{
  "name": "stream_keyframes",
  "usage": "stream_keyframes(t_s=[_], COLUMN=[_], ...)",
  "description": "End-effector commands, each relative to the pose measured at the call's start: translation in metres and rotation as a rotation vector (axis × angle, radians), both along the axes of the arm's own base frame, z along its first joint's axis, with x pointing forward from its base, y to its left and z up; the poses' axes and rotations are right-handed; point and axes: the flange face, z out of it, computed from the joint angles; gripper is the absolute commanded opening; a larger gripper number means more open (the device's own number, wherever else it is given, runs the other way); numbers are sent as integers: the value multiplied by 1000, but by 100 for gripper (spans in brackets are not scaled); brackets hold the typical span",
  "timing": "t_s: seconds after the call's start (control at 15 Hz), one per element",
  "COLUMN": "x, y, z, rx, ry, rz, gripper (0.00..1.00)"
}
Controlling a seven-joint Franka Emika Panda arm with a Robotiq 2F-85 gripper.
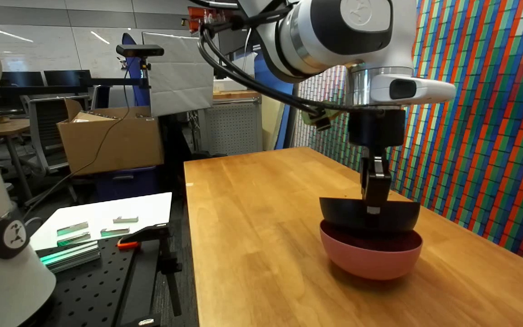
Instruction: Pick the black bowl and put it in the orange bowl
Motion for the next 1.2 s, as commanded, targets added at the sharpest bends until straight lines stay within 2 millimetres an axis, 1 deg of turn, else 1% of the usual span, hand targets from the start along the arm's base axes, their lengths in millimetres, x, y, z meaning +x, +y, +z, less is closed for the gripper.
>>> stream_keyframes(t_s=[0.0, 0.07, 0.13, 0.27, 0.33, 0.47, 0.53, 0.6, 0.67, 0.8, 0.87, 1.07, 1.13], x=[13, 12, 10, 6, 3, -2, -3, -4, -5, -10, -13, -27, -32], y=[-4, -3, -2, 1, 5, 14, 21, 29, 37, 57, 69, 105, 115], z=[-1, -2, -3, 1, 7, 24, 35, 50, 66, 104, 123, 175, 188], rx=[-19, -16, -9, 9, 19, 45, 61, 84, 107, 170, 201, 288, 314], ry=[-20, -15, -4, 4, 2, -11, -24, -42, -61, -102, -117, -114, -96], rz=[3, 2, 4, 4, 10, 26, 38, 55, 72, 118, 143, 258, 304], gripper=[3, 8, 31, 34, 40, 56, 63, 72, 78, 94, 99, 100, 100])
